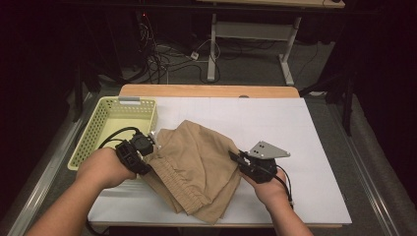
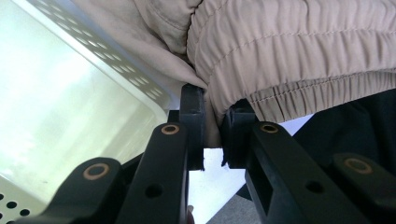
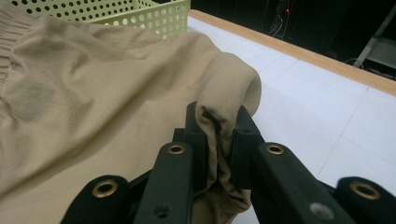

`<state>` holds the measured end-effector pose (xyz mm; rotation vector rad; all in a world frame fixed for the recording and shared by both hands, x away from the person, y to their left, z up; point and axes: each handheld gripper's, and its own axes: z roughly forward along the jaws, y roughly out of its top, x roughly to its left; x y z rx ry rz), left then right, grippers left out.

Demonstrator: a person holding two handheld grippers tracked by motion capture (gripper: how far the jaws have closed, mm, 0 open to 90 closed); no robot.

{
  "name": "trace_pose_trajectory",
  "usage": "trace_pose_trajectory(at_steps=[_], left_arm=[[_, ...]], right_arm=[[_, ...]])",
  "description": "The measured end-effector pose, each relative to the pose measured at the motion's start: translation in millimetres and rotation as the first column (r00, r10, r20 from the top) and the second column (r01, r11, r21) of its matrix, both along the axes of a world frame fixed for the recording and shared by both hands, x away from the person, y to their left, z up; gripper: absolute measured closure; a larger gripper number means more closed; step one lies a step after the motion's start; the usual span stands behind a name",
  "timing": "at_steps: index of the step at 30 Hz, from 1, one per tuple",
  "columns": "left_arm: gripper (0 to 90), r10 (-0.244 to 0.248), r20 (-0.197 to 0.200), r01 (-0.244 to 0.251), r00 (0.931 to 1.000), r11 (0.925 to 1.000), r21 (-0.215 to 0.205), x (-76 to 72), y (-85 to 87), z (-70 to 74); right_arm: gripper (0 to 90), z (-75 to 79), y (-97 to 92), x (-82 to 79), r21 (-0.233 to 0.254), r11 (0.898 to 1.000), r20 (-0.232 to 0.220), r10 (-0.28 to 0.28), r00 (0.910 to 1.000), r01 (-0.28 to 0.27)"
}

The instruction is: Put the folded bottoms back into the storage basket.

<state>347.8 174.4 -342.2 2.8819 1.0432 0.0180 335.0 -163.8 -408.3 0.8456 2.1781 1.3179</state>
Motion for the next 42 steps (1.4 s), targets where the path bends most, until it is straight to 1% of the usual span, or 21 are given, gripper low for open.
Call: trace_pose_trajectory(at_steps=[2,8,11,12,13,16,21,23,27,31,38,40,42], left_arm=[[79.6,-0.005,-0.004,0.005,1.0,1.0,0.003,1.1,-0.5,2.7],[79.6,-0.016,-0.008,0.016,0.9998,0.9999,0.003,6.0,1.6,11.1],[79.6,-0.014,-0.001,0.014,0.9999,0.9999,0.0,8.5,5.7,18.2],[79.6,-0.014,-0.001,0.014,0.9999,0.9999,0.0,8.5,5.7,18.2],[79.6,-0.011,-0.002,0.011,0.9999,0.9999,0.001,8.7,6.6,20.0],[79.6,-0.014,0.013,0.014,0.9998,0.9999,0.005,8.1,10.1,31.1],[79.6,-0.009,0.024,0.008,0.9997,1.0,0.005,6.8,15.9,49.5],[79.7,-0.001,0.031,0.0,0.9995,1.0,0.006,5.9,20.0,56.6],[79.6,0.018,0.046,-0.019,0.9988,0.9997,0.013,4.1,30.6,64.9],[79.6,0.04,0.066,-0.041,0.997,0.999,0.014,1.2,43.2,67.8],[79.6,0.088,0.06,-0.09,0.9943,0.9958,0.017,-1.2,67.7,61.2],[79.6,0.098,0.054,-0.099,0.9937,0.9948,0.022,-1.2,73.8,59.5],[79.6,0.106,0.057,-0.108,0.9927,0.9938,0.027,-1.7,79.8,59.0]], right_arm=[[82.0,4.6,-0.4,1.1,0.003,1.0,0.003,0.001,1.0,-0.001],[82.0,11.7,1.8,4.8,0.0,1.0,0.007,-0.002,1.0,0.002],[82.0,20.2,7.0,7.3,-0.012,1.0,0.026,0.0,0.9997,0.001],[82.0,20.2,7.0,7.3,-0.012,1.0,0.026,0.0,0.9997,0.001],[82.0,25.8,11.0,8.2,-0.023,1.0,0.036,0.004,0.9993,-0.003],[82.0,35.4,16.0,8.8,-0.03,1.0,0.054,0.007,0.9985,-0.006],[82.0,51.7,20.6,11.5,-0.027,1.0,0.08,0.008,0.9967,-0.006],[82.0,57.4,23.7,13.3,-0.022,1.0,0.084,0.01,0.9964,-0.008],[82.0,65.1,32.9,19.0,-0.015,1.0,0.089,0.022,0.9958,-0.02],[82.0,67.5,46.2,25.3,-0.017,0.999,0.093,0.04,0.9948,-0.039],[82.0,61.4,71.5,36.6,-0.019,0.997,0.086,0.073,0.9936,-0.072],[82.0,58.8,78.7,40.1,-0.018,0.997,0.081,0.082,0.9933,-0.081],[82.0,56.2,85.9,43.6,-0.021,0.996,0.076,0.09,0.9931,-0.088]])
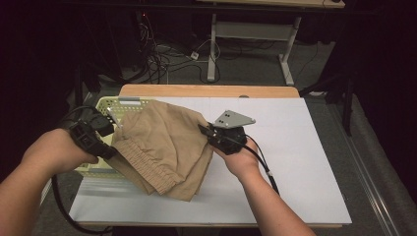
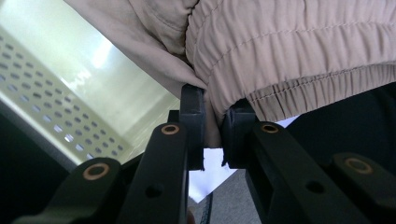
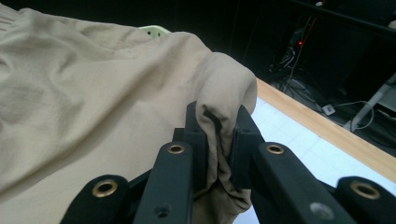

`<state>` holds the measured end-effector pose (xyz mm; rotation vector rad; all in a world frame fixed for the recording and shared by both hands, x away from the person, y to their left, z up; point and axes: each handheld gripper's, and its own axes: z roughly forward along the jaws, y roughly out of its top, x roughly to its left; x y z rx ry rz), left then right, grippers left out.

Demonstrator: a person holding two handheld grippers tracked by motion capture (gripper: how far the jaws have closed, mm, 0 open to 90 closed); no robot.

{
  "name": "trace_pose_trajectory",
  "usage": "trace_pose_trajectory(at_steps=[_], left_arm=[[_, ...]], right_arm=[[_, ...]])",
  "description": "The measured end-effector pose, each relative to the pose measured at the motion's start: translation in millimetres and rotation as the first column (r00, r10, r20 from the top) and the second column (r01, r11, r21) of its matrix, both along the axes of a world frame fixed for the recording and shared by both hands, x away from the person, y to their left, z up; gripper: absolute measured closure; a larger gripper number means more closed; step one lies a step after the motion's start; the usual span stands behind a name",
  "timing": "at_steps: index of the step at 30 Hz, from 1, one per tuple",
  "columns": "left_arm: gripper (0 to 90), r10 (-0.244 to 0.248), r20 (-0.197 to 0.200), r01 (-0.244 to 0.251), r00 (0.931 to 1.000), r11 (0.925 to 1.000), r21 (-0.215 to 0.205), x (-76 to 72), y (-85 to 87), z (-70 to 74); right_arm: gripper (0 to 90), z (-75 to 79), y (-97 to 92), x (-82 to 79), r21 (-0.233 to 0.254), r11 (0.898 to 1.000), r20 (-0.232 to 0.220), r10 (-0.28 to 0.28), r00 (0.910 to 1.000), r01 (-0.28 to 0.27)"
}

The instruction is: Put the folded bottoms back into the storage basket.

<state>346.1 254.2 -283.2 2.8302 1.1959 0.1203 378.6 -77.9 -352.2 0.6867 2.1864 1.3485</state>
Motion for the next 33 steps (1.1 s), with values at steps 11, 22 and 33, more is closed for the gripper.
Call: trace_pose_trajectory(at_steps=[11,22,33], left_arm=[[79.6,0.062,-0.006,-0.062,0.9981,0.9981,0.0,-4.5,31.4,-6.9],[79.6,0.113,0.005,-0.113,0.9935,0.9935,-0.012,-2.5,53.5,-15.2],[79.3,0.16,0.03,-0.159,0.9867,0.9869,-0.026,0.6,69.4,-19.4]], right_arm=[[82.1,-8.7,34.5,15.4,0.002,0.999,-0.014,0.046,0.9988,-0.046],[82.0,-16.1,61.6,31.8,-0.009,0.997,-0.016,0.072,0.9973,-0.072],[82.0,-14.9,82.2,53.3,-0.026,0.996,-0.003,0.08,0.9968,-0.081]])
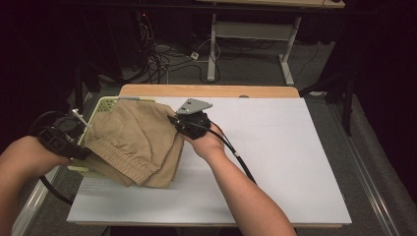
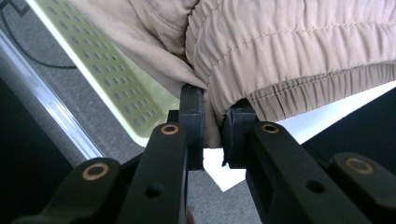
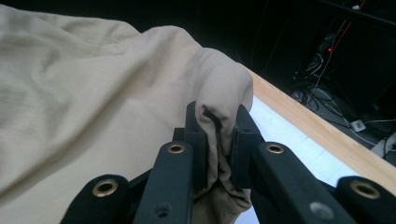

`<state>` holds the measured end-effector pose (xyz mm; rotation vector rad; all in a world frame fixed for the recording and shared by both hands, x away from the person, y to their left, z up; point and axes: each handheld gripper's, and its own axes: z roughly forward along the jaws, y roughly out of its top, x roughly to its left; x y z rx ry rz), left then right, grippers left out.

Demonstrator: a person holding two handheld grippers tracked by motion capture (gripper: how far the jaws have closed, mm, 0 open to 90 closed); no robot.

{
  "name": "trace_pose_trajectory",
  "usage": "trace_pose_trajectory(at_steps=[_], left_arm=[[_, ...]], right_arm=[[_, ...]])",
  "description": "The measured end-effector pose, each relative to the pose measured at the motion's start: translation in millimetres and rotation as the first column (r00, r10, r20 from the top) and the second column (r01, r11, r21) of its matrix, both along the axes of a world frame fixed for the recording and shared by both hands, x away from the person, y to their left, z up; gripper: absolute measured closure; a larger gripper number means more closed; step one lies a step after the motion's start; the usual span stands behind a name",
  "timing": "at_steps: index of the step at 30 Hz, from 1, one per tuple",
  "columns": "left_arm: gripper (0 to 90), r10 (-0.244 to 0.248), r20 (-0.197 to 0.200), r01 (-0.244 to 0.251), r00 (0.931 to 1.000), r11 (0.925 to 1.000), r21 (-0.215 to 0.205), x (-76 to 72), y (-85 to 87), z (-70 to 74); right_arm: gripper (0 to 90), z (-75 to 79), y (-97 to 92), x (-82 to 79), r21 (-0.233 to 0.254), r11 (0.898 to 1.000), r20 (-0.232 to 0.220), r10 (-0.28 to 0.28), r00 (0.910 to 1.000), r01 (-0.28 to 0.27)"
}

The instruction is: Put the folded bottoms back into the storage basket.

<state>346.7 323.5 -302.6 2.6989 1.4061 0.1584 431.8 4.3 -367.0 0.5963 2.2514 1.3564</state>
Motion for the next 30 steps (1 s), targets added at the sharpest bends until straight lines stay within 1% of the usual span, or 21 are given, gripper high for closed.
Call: trace_pose_trajectory(at_steps=[5,10,12,17,20,22,24,27,28,30], left_arm=[[79.3,0.032,0.012,-0.032,0.9994,0.9995,-0.007,0.1,12.5,4.1],[79.3,0.069,0.017,-0.069,0.9975,0.9976,-0.01,-0.9,28.5,0.5],[79.3,0.085,0.011,-0.085,0.9963,0.9964,-0.007,-0.7,34.4,-1.6],[79.2,0.123,0.023,-0.123,0.9922,0.9924,-0.005,0.4,47.5,-4.2],[79.1,0.141,0.028,-0.141,0.9896,0.9899,-0.007,0.1,53.8,-6.4],[79.1,0.155,0.03,-0.154,0.9875,0.9879,-0.016,0.0,56.7,-8.4],[79.1,0.161,0.034,-0.16,0.9864,0.987,-0.015,0.7,58.6,-9.9],[78.9,0.158,0.035,-0.158,0.9868,0.9875,-0.006,2.3,58.5,-11.4],[78.8,0.161,0.038,-0.161,0.9862,0.9869,-0.013,2.8,58.5,-12.0],[78.7,0.163,0.039,-0.162,0.9859,0.9866,-0.013,4.3,57.7,-13.4]], right_arm=[[82.0,3.5,12.4,11.1,0.007,1.0,-0.002,-0.004,1.0,0.004],[82.0,6.7,33.0,21.9,0.0,1.0,0.005,0.022,0.9997,-0.022],[82.0,6.8,42.7,26.8,-0.009,0.999,0.004,0.036,0.9994,-0.036],[81.9,1.9,64.4,37.3,-0.032,0.998,0.002,0.054,0.9985,-0.054],[81.7,-2.6,72.5,42.8,-0.028,0.998,0.0,0.065,0.9979,-0.065],[81.5,-5.9,76.6,47.1,-0.042,0.997,-0.004,0.07,0.9976,-0.07],[81.5,-8.3,80.1,51.3,-0.046,0.997,-0.01,0.067,0.9977,-0.067],[81.5,-10.4,84.8,58.7,-0.033,0.997,-0.023,0.068,0.9974,-0.069],[81.4,-10.9,86.6,61.1,-0.036,0.997,-0.025,0.065,0.9976,-0.066],[81.4,-11.2,89.1,66.6,-0.049,0.997,-0.025,0.056,0.9981,-0.057]])
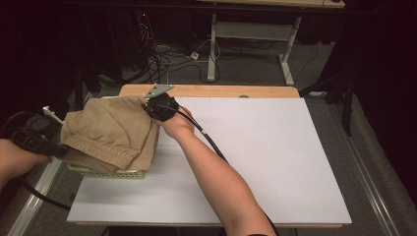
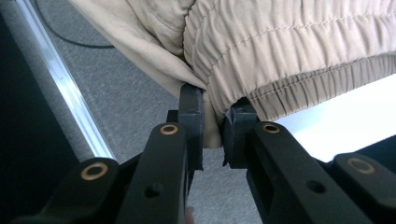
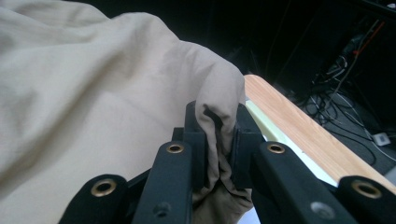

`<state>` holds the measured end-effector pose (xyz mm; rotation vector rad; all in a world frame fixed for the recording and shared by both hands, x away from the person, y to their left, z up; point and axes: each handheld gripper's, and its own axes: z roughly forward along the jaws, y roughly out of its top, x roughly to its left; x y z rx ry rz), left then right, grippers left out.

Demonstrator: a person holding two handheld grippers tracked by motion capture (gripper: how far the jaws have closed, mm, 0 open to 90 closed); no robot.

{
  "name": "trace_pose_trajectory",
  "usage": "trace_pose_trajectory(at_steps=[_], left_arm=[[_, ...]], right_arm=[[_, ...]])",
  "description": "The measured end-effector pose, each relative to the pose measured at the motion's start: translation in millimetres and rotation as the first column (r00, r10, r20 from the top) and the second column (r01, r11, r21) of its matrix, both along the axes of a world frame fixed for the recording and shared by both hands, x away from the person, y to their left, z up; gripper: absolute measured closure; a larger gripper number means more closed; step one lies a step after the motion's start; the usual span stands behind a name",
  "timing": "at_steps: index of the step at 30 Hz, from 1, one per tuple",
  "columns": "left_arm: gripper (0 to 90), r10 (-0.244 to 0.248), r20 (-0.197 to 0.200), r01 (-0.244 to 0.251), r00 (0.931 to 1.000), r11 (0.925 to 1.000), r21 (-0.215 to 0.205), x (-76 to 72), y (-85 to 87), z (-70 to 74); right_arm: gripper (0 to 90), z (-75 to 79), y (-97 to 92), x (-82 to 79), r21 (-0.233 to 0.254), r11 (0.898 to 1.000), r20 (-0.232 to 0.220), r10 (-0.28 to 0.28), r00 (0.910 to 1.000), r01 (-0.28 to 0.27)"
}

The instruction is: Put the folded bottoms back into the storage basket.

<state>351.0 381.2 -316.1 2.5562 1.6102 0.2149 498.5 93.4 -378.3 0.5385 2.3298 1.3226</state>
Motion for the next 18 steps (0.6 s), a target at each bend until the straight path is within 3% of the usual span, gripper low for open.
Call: trace_pose_trajectory(at_steps=[9,12,18], left_arm=[[78.5,0.034,0.092,-0.033,0.9952,0.9994,-0.01,3.5,-5.5,-0.1],[78.1,0.034,0.056,-0.033,0.9979,0.9994,-0.014,4.0,-6.4,-13.7],[74.4,-0.006,0.002,0.006,1.0,0.9999,0.016,0.1,-12.1,-35.0]], right_arm=[[81.1,5.3,0.8,17.6,0.013,0.999,-0.007,-0.042,0.9991,0.042],[80.8,-0.5,2.7,19.8,0.008,0.999,-0.027,-0.044,0.9987,0.044],[78.7,-21.0,10.6,23.0,-0.056,0.997,-0.051,-0.056,0.9971,0.053]])
